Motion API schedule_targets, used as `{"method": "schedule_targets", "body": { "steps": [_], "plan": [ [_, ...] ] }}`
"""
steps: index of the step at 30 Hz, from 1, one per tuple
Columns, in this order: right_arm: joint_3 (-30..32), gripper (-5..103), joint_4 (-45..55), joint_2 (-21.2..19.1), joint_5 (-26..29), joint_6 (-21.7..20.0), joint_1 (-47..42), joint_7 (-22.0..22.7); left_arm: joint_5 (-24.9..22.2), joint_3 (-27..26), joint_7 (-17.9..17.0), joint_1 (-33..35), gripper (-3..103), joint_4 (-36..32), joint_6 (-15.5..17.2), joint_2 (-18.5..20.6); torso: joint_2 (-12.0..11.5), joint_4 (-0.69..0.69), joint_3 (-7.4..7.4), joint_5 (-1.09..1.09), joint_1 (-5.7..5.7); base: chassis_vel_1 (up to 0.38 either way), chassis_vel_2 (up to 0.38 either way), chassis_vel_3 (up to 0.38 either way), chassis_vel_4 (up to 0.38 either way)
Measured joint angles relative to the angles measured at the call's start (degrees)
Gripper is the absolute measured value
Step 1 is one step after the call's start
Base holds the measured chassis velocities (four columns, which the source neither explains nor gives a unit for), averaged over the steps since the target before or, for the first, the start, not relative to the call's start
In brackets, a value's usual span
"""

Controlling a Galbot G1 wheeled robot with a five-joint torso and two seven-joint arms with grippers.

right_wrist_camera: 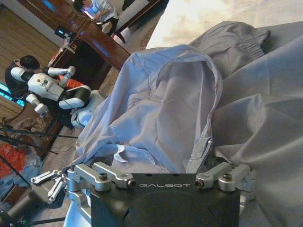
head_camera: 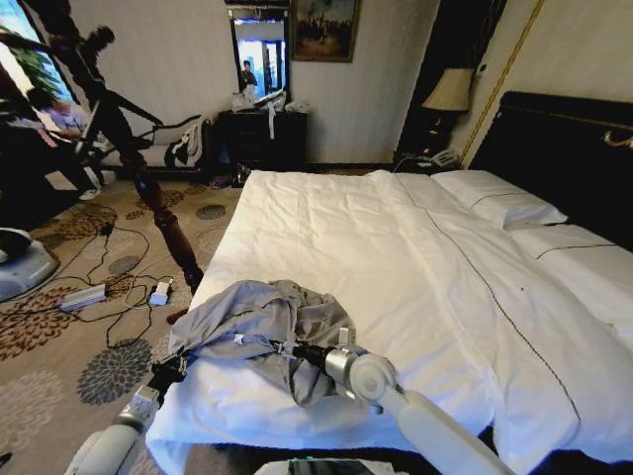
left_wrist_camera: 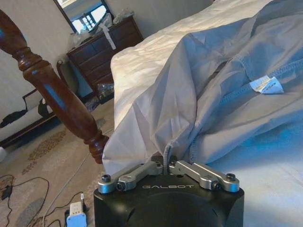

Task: Pick up the clothes from the bed and hang them on the clothes hanger.

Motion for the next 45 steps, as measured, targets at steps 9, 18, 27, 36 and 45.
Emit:
{"method": "schedule_targets", "body": {
  "steps": [9,18,27,36,45],
  "plan": [
    [0.05,89,-0.86,-0.42,-1.04,0.7,-0.04,-1.09,-0.1,0.85,-0.01,-1.35,0,0.88,-0.05,0.3,0.0,0.0,0.0,0.0,0.0,0.0,0.0,0.0,0.0],
    [-0.04,55,-1.6,-0.37,-2.99,2.07,-0.07,-2.23,-0.4,1.48,-0.05,-2.57,0,1.16,0.01,-0.26,0.0,0.0,0.0,0.0,0.0,0.0,0.0,0.0,0.0],
    [-0.33,23,-1.13,-1.26,-5.99,4.27,-0.79,-3.82,-0.54,0.79,-0.06,-1.87,0,0.34,0.01,-0.04,0.0,0.0,0.0,0.0,0.0,0.0,0.0,0.0,0.0],
    [1.67,0,1.16,-4.79,-11.13,11.27,-3.09,-12.47,-2.29,-0.8,-0.03,-0.73,0,-2.41,-1.09,0.09,0.0,0.0,0.0,0.01,0.0,0.0,0.0,0.0,0.0],
    [12.13,0,11.2,-14.21,-12.01,21.68,-6.79,-29.06,-23.93,-10.44,1.78,-4.29,0,-16.4,-1.57,4.24,0.0,-0.02,0.0,0.01,0.0,0.0,0.0,0.0,0.0]
  ]
}}
